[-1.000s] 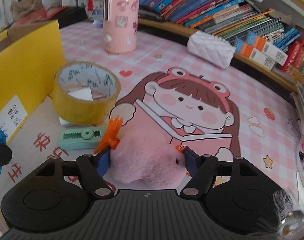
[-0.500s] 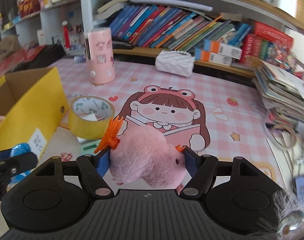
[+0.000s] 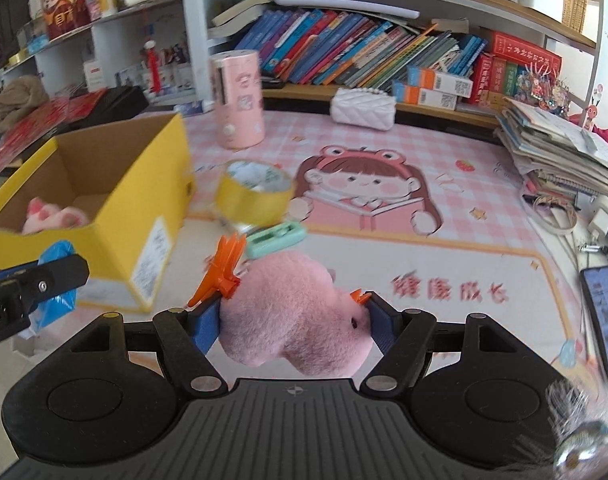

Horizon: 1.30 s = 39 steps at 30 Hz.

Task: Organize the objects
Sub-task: 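Lift the blue piece with the left tool while the right tool grasps the pink plush, then carry the blue piece and pink plush with both tools over the yellow box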

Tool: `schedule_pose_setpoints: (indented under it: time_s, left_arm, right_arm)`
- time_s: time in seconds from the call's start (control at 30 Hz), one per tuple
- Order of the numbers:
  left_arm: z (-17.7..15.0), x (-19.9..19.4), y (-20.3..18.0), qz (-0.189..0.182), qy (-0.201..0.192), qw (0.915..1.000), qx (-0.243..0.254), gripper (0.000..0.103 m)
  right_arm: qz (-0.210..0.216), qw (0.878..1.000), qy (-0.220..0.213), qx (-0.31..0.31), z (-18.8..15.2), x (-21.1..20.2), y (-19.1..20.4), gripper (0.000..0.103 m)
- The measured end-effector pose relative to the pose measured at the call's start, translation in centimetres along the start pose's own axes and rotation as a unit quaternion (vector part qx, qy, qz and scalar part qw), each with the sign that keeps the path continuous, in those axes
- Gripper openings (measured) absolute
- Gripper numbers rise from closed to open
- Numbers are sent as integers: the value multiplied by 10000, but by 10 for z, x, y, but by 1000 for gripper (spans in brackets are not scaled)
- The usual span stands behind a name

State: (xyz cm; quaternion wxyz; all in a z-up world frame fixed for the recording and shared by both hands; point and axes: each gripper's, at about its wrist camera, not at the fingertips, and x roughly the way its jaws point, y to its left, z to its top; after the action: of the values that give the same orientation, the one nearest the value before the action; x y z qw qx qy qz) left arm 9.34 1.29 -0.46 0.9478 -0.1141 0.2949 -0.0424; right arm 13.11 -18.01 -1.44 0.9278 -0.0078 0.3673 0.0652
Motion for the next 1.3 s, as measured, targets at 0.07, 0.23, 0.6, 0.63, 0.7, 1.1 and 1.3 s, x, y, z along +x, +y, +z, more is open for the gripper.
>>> schedule_pose_setpoints:
  time_s: [0.07,0.23,0.6,0.63,0.7,1.1,1.3]
  left_arm:
    - [-3,-10,11,28,0,10000,-35,26]
    - [-10,-33,37,81,-10,9999,-63,26]
    - [-25,-71,84,235,-2,9997,-67,26]
    - [-26,-73,87,248,-3,9997,-71,26]
    - [-28,-77,93,273,-6,9996,-77,26]
    - [-29,-95,116,308,-103,9994,-84,26]
    - [-25,-98,122,327,-174,9992,-114,26]
  right_arm:
    - [42,10000,28,-47,-8,-7,16,71]
    - [155,9997,115,-142,-25,-21,49,71]
    - [347,9990,225,-186,-54,-37,108,71]
    - [367,9989,228,-194,-56,-39,112,71]
    - [403,9987,229,-211,-60,-40,120,71]
    - [506,9980,210,-311,-66,-50,151,71]
    - [520,9978,198,-369,-63,-51,158,71]
